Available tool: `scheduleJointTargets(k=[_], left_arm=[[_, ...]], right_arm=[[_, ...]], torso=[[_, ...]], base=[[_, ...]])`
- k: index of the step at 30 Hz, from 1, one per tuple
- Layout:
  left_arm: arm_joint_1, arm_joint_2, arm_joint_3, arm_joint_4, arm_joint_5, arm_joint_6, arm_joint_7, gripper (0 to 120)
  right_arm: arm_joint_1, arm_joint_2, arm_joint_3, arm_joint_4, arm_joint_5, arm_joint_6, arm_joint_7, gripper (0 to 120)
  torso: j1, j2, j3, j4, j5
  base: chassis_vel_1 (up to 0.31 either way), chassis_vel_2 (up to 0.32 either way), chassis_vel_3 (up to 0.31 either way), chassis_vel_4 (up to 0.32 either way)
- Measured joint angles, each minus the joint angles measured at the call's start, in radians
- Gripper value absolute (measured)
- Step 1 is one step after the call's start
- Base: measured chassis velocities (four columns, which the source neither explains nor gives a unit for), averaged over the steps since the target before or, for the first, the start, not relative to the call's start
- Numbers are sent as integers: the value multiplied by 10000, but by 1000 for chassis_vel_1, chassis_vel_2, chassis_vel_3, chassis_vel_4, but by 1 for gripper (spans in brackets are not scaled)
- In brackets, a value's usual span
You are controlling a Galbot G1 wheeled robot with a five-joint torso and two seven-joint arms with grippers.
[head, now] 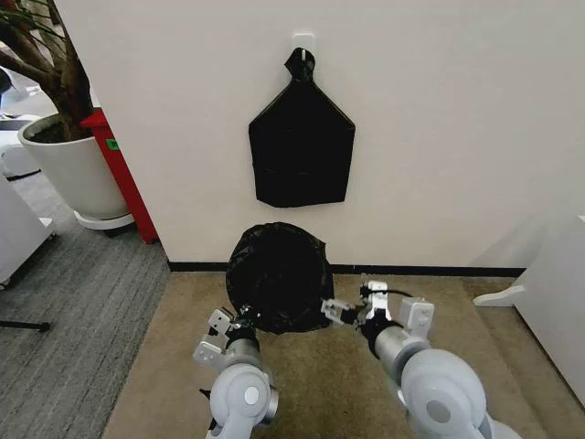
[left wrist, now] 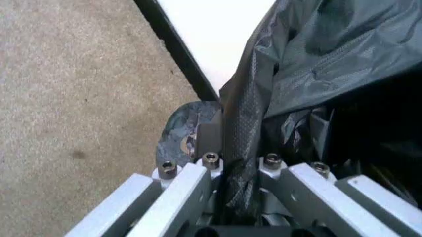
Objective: Place the garbage bag over the trash bin.
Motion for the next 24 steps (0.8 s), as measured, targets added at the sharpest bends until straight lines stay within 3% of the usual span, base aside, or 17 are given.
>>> scheduleJointTargets(k=[6,14,18,24], left_arm=[[-61,555,177,81,112,184,44,1],[119,910,215,-32,434,1162,16,1],[203,1373,246,-47,1519,1767,787,1],[94,1821,266,-75,2279,2194,1460,1]], right_arm=[[1526,-405,-622,-699,-639,687,-469,100],[3682,-894,-2074,-1877,-895,1021,-1210,100],[5185,-1772,-3204,-2718,-1867,1234,-2933,100],[6655,-1910,-4091,-3490,-2662,1095,-4553,100]], torso=[[0,0,1,1,-1],[0,0,1,3,-3],[0,0,1,2,-3],[0,-1,1,1,-1]], base=[[0,0,0,0],[0,0,0,0],[0,0,0,0],[0,0,0,0]])
